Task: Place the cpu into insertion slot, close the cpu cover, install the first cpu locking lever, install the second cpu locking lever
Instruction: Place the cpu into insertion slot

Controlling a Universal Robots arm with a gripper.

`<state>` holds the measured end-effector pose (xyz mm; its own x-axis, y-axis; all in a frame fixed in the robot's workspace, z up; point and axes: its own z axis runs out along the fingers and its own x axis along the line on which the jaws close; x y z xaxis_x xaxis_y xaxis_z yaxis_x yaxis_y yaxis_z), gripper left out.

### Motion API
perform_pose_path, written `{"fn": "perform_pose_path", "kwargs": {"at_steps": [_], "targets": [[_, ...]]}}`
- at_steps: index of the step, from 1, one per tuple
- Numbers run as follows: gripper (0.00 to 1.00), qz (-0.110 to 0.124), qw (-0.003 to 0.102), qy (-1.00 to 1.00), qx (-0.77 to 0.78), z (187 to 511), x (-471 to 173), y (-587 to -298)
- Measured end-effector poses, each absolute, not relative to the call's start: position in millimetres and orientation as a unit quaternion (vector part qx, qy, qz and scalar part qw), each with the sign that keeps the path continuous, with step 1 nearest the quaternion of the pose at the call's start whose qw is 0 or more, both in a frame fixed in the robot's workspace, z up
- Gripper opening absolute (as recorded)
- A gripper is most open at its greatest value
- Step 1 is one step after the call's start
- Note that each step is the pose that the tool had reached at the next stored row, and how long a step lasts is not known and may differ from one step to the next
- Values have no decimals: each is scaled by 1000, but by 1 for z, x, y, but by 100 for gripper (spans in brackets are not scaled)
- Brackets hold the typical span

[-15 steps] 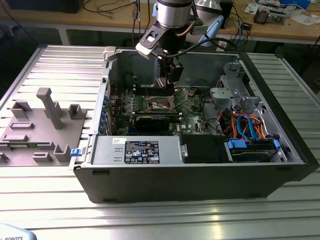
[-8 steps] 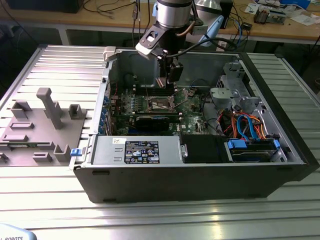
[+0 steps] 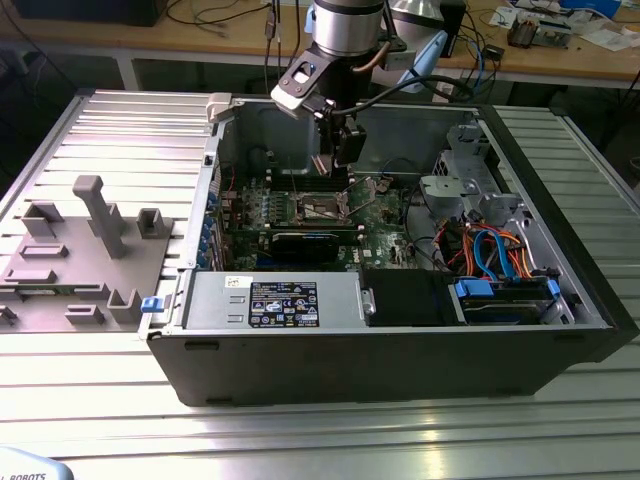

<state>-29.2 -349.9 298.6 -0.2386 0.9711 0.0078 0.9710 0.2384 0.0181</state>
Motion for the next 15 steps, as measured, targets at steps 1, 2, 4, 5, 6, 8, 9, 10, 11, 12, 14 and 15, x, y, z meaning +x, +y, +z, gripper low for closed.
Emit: {"fn": "perform_pose_path", "kwargs": {"at_steps": [1, 2, 4, 5, 6, 8, 9, 10, 11, 12, 14, 15], "targets": [[54, 10, 3, 787, 617, 299, -29, -350], [54, 10, 2, 786, 618, 299, -29, -350], [54, 10, 2, 786, 618, 299, -29, -350], [54, 10, 2, 786, 618, 299, -29, -350], [54, 10, 3, 786, 619, 299, -29, -350], [54, 10, 2, 785, 619, 299, -29, -350], [54, 10, 3, 785, 619, 299, -29, -350], [54, 10, 3, 785, 619, 299, -29, -350], [54, 10, 3, 785, 620, 299, -29, -350], [54, 10, 3, 785, 620, 298, -29, -350], [54, 10, 3, 784, 620, 298, -29, -350], [54, 10, 3, 784, 620, 298, -29, -350]]}}
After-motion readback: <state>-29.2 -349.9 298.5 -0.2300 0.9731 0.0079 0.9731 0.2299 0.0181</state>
